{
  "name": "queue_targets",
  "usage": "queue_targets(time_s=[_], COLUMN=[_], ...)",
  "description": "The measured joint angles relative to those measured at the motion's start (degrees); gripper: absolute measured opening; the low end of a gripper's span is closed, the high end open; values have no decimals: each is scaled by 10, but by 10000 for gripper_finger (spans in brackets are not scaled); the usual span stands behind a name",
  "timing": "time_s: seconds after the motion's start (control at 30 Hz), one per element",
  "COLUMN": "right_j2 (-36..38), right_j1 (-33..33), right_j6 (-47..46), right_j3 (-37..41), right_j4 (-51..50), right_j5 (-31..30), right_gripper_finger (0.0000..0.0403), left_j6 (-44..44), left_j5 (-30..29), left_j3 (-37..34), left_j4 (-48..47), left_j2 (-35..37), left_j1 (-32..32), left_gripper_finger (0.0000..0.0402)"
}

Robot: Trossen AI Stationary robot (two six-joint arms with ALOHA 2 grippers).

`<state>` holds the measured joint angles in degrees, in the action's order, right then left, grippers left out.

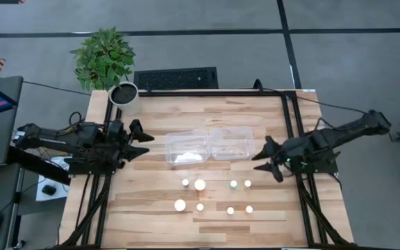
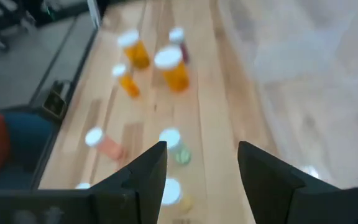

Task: Pick and place medicine bottles into bin by pill shape (circle, oval)
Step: Put the yellow pill bottle into the right transparent bin

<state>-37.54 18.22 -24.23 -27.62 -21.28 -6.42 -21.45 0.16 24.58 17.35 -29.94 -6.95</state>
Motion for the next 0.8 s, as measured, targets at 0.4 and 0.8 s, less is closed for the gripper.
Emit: queue_targets(time_s=[0.4, 0.8], right_j2=[-152, -241], right_j1=[146, 231], right_j6=[-95, -125], right_j3=[0, -1], right_j4=[11, 97], right_j5=[-155, -233], right_gripper_finger=[206, 243], left_j6=[37, 38], left_j5=[0, -5], left_j3=[30, 30], left_j4=[1, 1], left_j2=[-55, -54], left_j1=[-26, -26], left_gripper_finger=[236, 236])
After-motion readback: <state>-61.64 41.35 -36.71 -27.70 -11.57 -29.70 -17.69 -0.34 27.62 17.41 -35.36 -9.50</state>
